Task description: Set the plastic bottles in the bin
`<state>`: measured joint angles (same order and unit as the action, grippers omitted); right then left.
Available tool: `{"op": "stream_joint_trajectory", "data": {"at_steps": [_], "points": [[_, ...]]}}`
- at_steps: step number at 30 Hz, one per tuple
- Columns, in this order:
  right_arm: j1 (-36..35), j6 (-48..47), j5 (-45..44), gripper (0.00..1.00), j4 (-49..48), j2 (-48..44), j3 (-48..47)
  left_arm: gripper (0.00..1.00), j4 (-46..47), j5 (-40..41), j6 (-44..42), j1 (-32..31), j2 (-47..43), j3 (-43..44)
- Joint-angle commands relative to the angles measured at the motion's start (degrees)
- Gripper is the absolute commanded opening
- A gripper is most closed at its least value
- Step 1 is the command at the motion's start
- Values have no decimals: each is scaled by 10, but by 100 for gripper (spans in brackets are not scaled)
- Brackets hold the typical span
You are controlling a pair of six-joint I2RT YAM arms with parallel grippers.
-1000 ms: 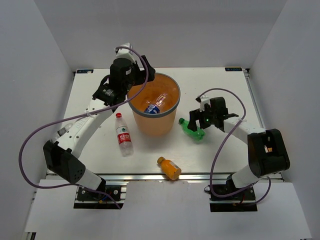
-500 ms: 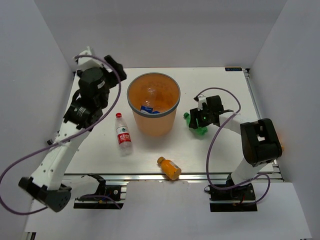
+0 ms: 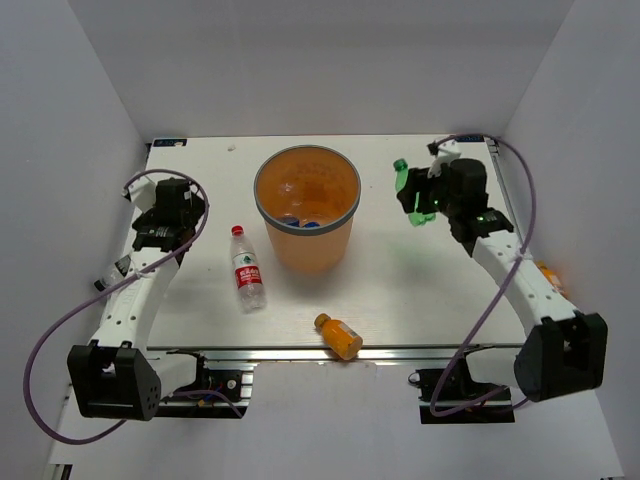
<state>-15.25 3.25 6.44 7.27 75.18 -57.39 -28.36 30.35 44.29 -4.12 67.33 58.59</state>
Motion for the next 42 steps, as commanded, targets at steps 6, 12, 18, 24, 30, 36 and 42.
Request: {"op": "stream_joint_trajectory", "data": {"at_steps": [6,12,18,24,30,36,42], "points": [[7,9,70,15,9,-71,-157,98,-2,-37,66,25,-45,-94],[-50,6,237,13,20,-11,-284,98,19,-108,71,25,-45,-146],[-199,-29,213,26,69,122,-397,98,71,-212,50,25,-39,-201],[-209,-3,249,69,113,231,-475,98,99,-279,33,23,-38,-229],[-210,-3,222,89,114,220,-485,98,126,-282,26,-2,-48,-248],[-174,31,164,89,88,139,-411,98,110,-240,24,-62,28,-224],[-77,96,184,90,-14,-8,-209,96,104,-210,28,-86,96,-199]]}}
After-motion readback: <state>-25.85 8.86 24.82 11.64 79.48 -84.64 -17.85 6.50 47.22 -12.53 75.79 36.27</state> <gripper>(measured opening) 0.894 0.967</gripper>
